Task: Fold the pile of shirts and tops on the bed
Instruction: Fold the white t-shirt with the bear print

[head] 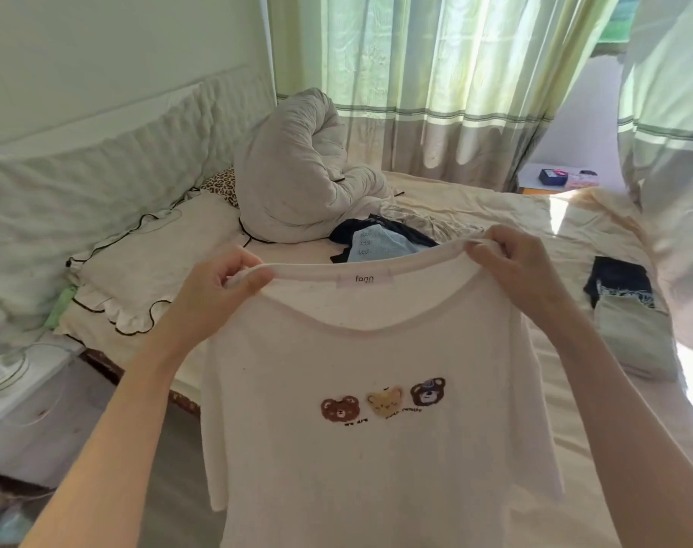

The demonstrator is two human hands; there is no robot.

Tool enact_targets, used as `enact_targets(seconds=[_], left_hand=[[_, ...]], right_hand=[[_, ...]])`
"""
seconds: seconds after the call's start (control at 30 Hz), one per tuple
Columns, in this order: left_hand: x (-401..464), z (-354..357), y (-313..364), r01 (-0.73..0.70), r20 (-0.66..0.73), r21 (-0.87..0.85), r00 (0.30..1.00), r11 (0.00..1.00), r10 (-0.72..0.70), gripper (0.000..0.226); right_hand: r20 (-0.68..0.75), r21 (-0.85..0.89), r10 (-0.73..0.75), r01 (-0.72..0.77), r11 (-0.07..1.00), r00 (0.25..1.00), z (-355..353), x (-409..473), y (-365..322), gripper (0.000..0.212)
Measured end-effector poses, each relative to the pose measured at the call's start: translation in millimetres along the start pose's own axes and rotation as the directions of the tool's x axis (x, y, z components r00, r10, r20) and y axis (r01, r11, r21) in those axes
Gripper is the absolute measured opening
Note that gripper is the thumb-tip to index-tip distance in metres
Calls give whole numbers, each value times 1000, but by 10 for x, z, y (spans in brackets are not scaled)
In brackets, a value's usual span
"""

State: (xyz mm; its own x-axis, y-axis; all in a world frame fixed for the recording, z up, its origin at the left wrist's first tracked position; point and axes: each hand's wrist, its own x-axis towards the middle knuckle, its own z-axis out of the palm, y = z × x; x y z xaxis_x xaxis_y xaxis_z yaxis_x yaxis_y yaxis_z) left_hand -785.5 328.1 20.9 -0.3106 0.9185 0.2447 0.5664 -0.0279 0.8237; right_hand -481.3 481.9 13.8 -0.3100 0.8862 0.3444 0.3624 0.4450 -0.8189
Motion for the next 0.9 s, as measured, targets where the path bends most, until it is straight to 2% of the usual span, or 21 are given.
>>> enact_targets(seconds=[0.13, 0.23, 0.33, 0.47, 0.73, 0.9], left_hand=[[597, 342, -625, 86, -78, 46, 994, 995, -82, 33], [1118, 658, -1174, 161, -115, 93, 982, 983, -150, 46], [1634, 1030, -1794, 246, -164, 194, 962, 950, -216, 55], [2264, 1505, -2647, 355, -174, 357, 934, 864, -312, 54], [3020, 2314, -3972, 278, -146, 668, 959, 691, -245, 45], [3285, 2619, -4460, 291, -88, 750, 934, 594, -347, 47]], right_hand=[[59, -108, 52, -46, 993, 997, 396, 559, 581, 24], [121, -170, 153, -131, 977, 981, 813, 1063, 1185, 29], [184, -242, 225, -178, 954, 957, 1321, 1528, 1891, 34], [228, -305, 228, -153, 940, 946, 2000, 1955, 2861, 39], [221, -350, 316, -227, 909, 923, 2911, 2418, 4256, 42], [206, -411, 398, -290, 864, 894, 3227, 2459, 4743, 40]])
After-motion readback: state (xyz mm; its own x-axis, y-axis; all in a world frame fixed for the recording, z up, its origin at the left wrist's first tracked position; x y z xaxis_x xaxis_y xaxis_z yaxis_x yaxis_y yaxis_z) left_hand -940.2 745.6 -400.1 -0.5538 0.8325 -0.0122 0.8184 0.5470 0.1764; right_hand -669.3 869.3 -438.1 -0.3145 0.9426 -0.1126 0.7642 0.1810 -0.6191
